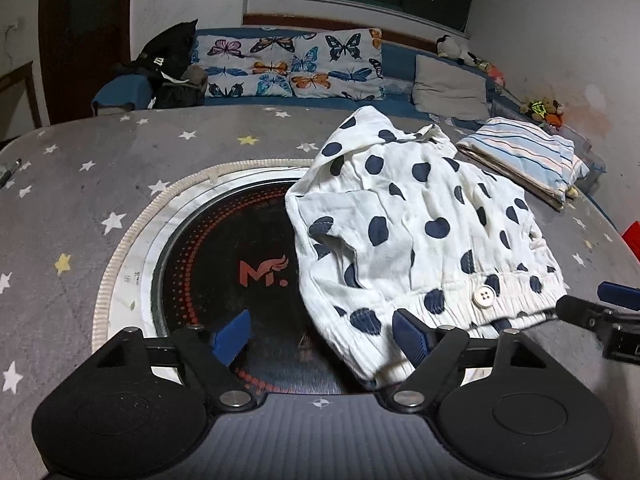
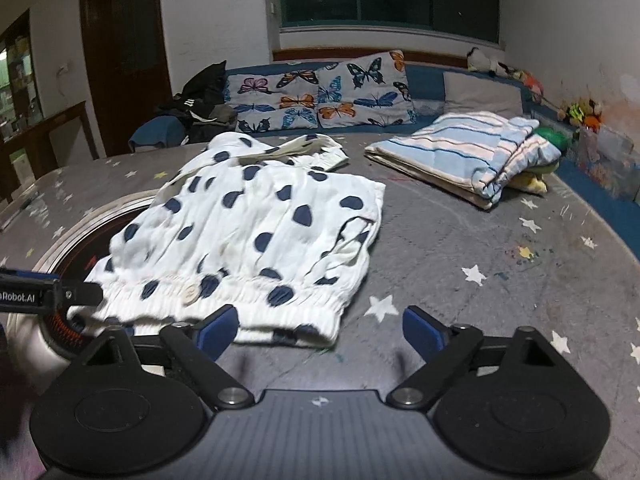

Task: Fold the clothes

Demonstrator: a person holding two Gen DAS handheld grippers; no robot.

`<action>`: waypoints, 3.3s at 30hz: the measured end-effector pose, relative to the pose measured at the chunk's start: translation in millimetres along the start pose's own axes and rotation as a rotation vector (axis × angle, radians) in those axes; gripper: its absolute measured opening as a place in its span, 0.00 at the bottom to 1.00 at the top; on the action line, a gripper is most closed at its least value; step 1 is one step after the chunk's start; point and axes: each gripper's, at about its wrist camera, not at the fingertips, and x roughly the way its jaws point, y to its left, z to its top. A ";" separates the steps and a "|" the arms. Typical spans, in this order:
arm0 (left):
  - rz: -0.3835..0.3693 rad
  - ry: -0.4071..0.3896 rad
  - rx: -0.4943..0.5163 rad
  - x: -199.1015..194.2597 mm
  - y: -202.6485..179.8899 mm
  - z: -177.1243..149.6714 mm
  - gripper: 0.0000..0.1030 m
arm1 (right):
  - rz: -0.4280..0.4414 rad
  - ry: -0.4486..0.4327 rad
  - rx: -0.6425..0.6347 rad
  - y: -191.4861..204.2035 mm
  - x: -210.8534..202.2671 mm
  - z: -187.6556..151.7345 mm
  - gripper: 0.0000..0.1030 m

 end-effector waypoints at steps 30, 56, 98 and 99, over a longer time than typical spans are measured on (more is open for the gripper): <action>-0.215 -0.019 0.020 -66.0 12.4 3.7 0.15 | 0.221 -0.008 0.046 4.3 -33.2 13.2 0.09; -0.309 0.082 0.139 -185.4 57.2 -85.8 0.26 | 0.666 0.115 -0.308 70.2 -191.1 -48.5 0.16; -0.125 -0.032 0.295 32.6 -43.8 59.0 0.01 | 0.371 0.135 -0.125 22.5 -42.1 9.0 0.40; -0.119 -0.054 0.273 24.7 -34.6 63.0 0.01 | 0.370 0.137 -0.118 21.8 -38.8 10.1 0.40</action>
